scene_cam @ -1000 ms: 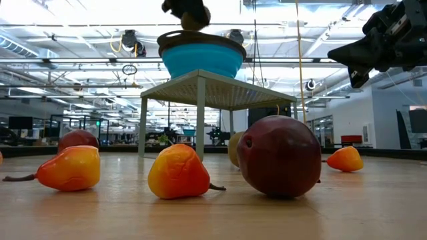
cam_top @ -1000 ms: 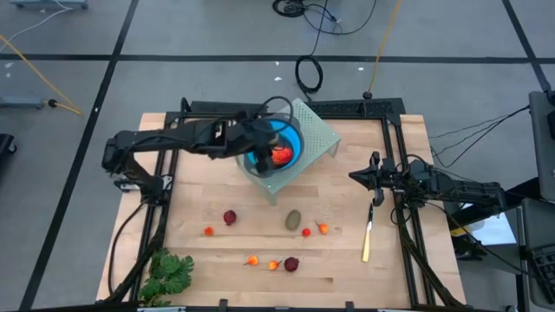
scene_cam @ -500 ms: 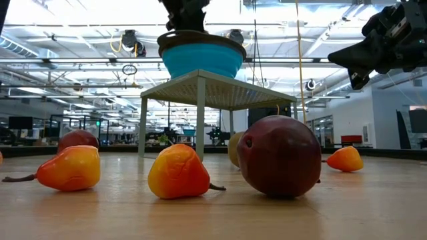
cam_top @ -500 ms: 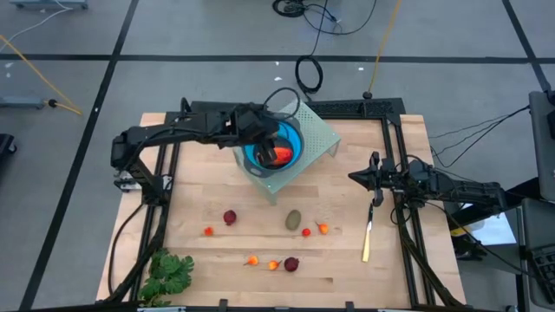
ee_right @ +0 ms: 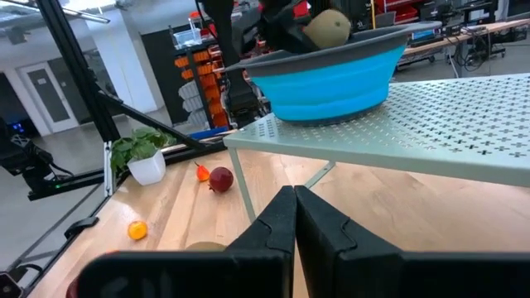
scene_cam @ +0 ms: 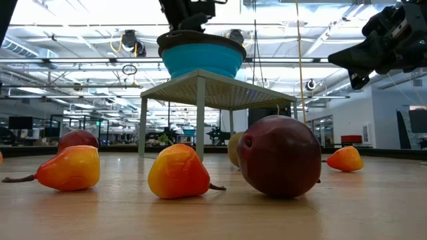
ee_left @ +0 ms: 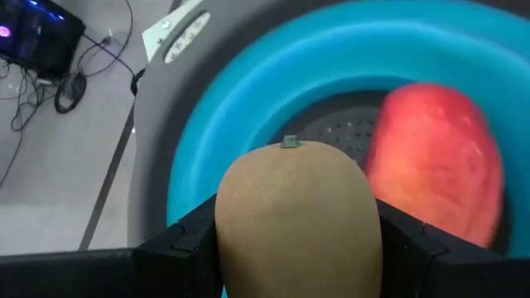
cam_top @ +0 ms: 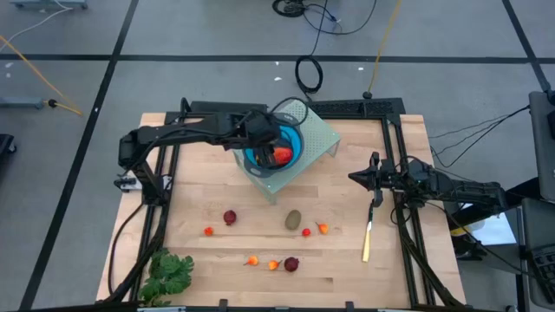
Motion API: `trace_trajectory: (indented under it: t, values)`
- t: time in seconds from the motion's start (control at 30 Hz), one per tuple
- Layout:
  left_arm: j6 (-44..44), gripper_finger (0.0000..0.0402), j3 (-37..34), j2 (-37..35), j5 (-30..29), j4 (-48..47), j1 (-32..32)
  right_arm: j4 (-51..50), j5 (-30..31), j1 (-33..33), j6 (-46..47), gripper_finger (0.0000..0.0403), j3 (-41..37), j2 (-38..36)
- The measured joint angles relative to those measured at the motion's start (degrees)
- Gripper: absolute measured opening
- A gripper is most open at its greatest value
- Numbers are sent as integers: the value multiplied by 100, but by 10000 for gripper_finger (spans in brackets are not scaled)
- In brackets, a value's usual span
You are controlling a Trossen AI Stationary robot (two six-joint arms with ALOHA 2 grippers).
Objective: Pick & Place Fruit
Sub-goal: Put the kiwi into the blue strainer bowl on the shelf
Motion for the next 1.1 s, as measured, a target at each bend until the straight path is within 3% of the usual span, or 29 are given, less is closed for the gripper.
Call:
trace_trajectory:
  t: [0.8, 1.1]
  values:
    - [-165, 218, 0, -7, -5, -146, 37, -3, -7, 0, -18, 0, 0, 2]
    - [-179, 257, 0, -7, -1, -148, 35, -3, -7, 1, -18, 0, 0, 2]
